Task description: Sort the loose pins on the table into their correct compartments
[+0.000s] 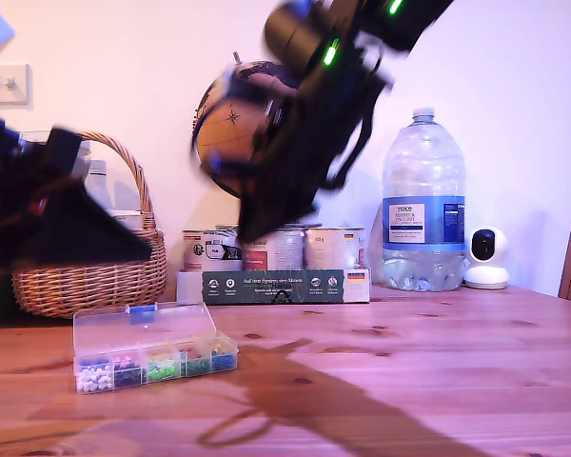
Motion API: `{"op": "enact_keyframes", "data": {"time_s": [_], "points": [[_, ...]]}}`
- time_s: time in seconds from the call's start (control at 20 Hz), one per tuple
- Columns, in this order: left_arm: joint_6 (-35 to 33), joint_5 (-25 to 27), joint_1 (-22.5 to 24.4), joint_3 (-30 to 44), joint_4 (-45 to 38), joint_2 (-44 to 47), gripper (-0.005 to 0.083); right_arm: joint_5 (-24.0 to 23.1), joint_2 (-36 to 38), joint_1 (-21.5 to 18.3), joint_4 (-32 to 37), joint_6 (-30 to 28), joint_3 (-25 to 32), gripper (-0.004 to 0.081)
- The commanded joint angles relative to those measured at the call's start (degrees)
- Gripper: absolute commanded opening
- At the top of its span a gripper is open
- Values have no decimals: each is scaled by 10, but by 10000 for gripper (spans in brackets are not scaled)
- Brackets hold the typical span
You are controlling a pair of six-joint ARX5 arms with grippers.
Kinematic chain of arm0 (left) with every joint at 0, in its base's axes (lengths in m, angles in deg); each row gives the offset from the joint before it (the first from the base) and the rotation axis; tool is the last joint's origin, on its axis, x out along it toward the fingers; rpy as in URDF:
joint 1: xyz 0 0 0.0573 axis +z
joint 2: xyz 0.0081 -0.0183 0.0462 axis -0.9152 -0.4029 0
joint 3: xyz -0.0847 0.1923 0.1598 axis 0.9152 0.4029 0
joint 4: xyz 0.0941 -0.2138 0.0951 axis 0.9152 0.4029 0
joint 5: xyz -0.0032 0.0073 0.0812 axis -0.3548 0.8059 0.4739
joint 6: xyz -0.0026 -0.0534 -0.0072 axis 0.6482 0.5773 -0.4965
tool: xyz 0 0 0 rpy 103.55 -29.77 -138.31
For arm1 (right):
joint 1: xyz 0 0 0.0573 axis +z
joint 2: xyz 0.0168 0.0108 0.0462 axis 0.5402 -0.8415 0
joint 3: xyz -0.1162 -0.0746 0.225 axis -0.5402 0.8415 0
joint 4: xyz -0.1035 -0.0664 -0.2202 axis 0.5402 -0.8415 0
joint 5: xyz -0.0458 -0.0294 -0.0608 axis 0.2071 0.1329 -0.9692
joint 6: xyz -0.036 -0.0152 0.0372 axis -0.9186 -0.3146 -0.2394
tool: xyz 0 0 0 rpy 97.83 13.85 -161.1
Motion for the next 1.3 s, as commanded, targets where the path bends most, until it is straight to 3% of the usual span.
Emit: {"op": "enact_keyframes", "data": {"time_s": [0.0,0.3,0.7,1.0,1.25], "points": [[0,0,15,6,-20,-2,-23,-11,29,0,40,16,60,-13],[2,-44,84,6,-50,-2,-23,-45,182,-16,273,78,297,-12],[5,-153,257,6,-49,-1,-23,-44,349,-119,385,107,487,-13],[16,-210,273,6,-39,-1,-23,-39,520,-141,374,107,596,-13],[17,-218,210,6,7,32,-23,-34,640,-126,240,76,600,-13]]}}
